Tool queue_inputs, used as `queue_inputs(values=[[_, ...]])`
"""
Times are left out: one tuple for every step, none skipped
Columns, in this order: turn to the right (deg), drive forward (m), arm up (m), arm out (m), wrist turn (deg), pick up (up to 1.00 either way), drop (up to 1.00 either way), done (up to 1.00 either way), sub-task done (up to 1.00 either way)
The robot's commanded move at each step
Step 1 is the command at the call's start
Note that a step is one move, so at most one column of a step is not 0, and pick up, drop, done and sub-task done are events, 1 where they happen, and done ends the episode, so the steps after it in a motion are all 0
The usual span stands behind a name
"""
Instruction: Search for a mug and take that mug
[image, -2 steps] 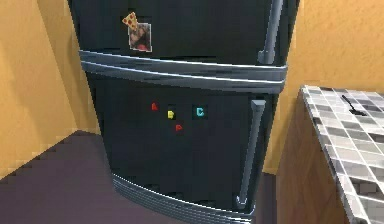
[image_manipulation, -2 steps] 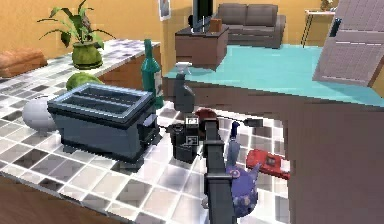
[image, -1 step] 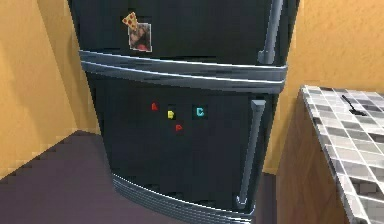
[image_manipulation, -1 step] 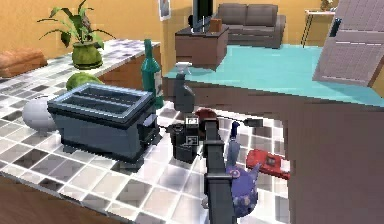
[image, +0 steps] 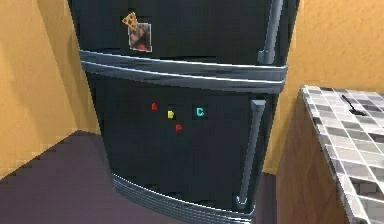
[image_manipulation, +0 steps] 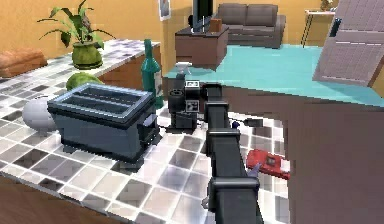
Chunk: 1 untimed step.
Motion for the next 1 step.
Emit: queue_inputs(values=[[0.0, 0.0, 0.0, 0.0, 0.0, 0.0, 0.0, 1.0, 0.0]])
